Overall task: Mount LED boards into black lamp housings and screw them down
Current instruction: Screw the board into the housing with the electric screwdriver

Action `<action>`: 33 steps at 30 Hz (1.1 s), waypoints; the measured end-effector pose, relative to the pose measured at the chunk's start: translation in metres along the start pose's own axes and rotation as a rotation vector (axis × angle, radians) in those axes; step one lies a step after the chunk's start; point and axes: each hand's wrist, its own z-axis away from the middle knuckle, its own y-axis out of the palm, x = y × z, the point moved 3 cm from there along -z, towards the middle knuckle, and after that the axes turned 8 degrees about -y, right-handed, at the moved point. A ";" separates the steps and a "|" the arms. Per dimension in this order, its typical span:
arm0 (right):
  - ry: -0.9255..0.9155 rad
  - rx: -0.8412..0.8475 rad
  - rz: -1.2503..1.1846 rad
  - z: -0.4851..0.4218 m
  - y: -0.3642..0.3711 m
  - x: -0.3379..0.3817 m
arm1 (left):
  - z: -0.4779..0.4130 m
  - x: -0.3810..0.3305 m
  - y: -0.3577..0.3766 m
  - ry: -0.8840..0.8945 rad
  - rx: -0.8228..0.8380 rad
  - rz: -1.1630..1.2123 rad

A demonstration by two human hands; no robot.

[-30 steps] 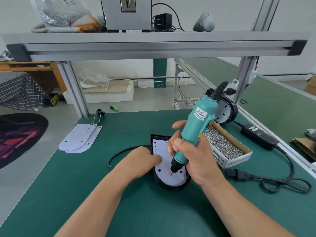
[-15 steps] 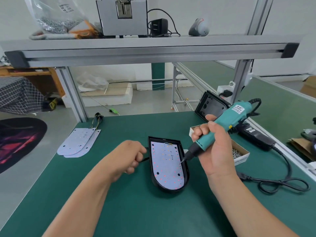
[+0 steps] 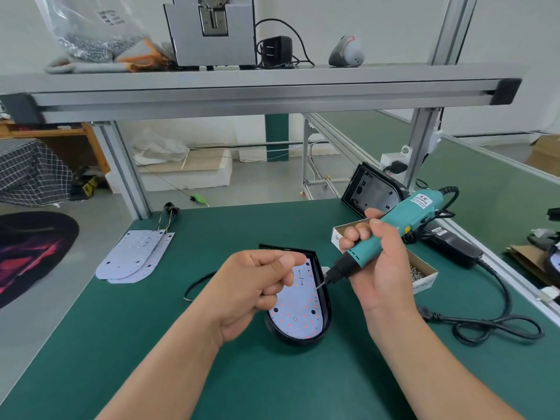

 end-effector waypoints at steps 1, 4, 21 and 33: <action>0.001 0.000 -0.008 0.000 0.000 0.000 | 0.000 0.003 0.003 -0.006 0.007 0.019; 0.001 0.003 -0.031 0.000 0.002 0.002 | -0.001 0.009 0.008 -0.053 0.054 0.083; -0.044 0.053 -0.170 0.009 0.025 0.021 | 0.000 0.010 0.015 -0.036 0.034 0.016; -0.054 0.062 -0.140 0.009 0.024 0.019 | 0.001 0.012 0.019 -0.113 0.031 0.074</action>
